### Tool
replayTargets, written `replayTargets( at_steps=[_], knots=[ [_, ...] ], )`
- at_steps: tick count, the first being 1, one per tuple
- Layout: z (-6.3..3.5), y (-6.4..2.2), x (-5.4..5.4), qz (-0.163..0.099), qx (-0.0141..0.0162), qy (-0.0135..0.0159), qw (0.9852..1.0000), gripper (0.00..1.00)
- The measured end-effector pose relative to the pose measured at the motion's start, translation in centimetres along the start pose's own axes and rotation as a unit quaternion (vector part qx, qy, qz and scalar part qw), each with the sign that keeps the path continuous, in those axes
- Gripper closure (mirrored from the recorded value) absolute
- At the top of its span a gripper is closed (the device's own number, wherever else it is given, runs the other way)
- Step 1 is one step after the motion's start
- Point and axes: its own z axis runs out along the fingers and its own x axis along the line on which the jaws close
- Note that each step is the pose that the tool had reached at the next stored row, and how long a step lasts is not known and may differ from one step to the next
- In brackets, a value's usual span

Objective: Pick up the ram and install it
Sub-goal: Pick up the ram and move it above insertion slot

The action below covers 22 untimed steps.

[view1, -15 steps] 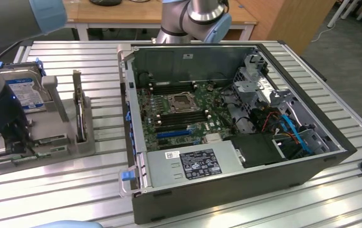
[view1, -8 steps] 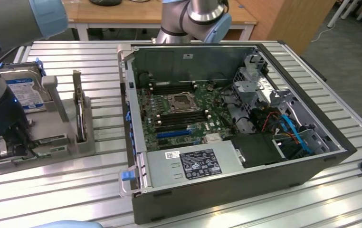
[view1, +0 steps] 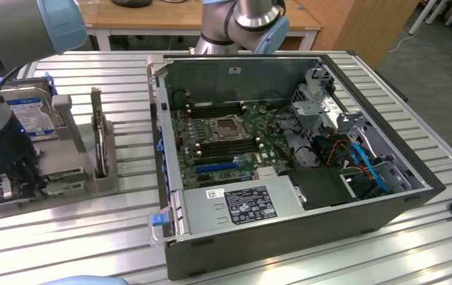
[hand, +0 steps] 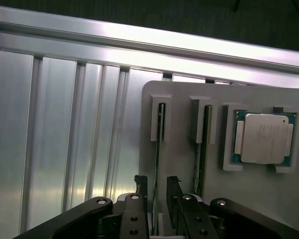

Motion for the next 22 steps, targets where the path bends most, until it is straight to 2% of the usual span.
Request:
replayTargets(
  at_steps=[6, 22],
  knots=[
    [0.52, 0.04, -0.01, 0.000, 0.0000, 0.0000, 1.0000, 0.70],
    [0.88, 0.32, -0.34, 0.000, 0.0007, 0.0002, 1.0000, 0.70]
  ],
)
